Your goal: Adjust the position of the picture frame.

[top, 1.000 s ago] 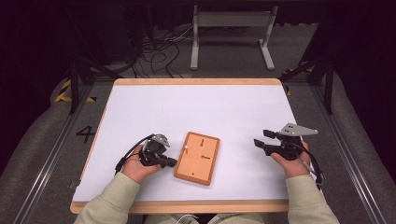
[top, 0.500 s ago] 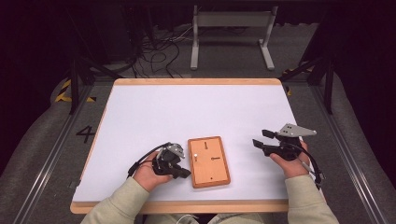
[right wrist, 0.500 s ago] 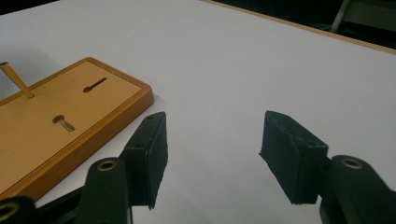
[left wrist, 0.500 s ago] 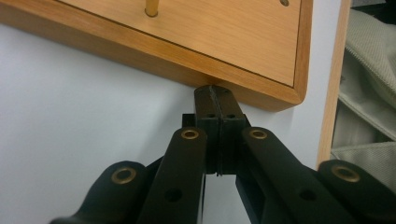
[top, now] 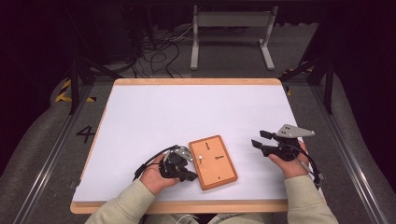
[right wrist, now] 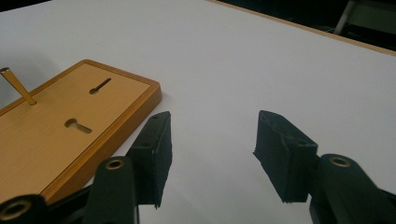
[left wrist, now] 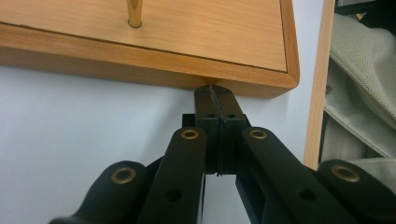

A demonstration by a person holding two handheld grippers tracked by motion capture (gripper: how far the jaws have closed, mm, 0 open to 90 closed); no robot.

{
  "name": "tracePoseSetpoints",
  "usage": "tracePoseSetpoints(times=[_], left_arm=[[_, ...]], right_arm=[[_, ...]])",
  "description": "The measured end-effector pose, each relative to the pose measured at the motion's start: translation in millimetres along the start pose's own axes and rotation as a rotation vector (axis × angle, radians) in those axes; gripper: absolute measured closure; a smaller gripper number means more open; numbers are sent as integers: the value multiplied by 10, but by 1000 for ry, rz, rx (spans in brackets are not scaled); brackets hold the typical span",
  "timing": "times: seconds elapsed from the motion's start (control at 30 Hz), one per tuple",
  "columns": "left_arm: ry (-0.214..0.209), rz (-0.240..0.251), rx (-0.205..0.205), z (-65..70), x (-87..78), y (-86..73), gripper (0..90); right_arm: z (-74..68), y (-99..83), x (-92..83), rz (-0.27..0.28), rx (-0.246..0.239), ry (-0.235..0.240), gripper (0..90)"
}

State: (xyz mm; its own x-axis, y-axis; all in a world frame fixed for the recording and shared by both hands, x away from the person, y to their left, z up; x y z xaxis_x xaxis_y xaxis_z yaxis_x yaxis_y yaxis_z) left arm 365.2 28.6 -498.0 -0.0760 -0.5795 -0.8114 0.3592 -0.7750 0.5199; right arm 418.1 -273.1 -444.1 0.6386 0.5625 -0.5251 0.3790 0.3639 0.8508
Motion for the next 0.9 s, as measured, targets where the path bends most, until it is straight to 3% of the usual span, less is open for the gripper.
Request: tracePoseSetpoints(times=[0.4,0.43,0.6,0.83,0.87,0.9], left_arm=[[4,7,8,12,-5,25,900],[26,18,4,-27,-66,2,900],[74,100,-67,-178,-272,-84,900],[170,186,-106,-301,-457,-168,871],[201,203,-85,-346,-486,-170,868],[207,209,-103,-347,-507,-190,865]], right_arm=[[-121,25,11,-44,-4,63,645],[-152,46,48,-73,-3,75,712],[-232,139,184,-147,5,94,861],[-297,250,492,-240,22,98,900],[-302,265,529,-248,25,100,900],[-309,284,576,-260,28,100,900]])
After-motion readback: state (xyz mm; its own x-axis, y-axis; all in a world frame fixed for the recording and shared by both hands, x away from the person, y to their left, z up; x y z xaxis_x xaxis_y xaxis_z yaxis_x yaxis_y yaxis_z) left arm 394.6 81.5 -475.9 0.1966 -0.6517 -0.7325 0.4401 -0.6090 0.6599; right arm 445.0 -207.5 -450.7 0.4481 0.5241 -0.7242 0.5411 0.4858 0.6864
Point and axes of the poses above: each handheld gripper's, and its own axes: x roughly forward along the jaws, y roughly out of its top, z roughly to its right, the point moved 6 cm from there along x, roughly forward along the jaws, and after that the axes turned 3 degrees about -z, right-handed, at the moved point
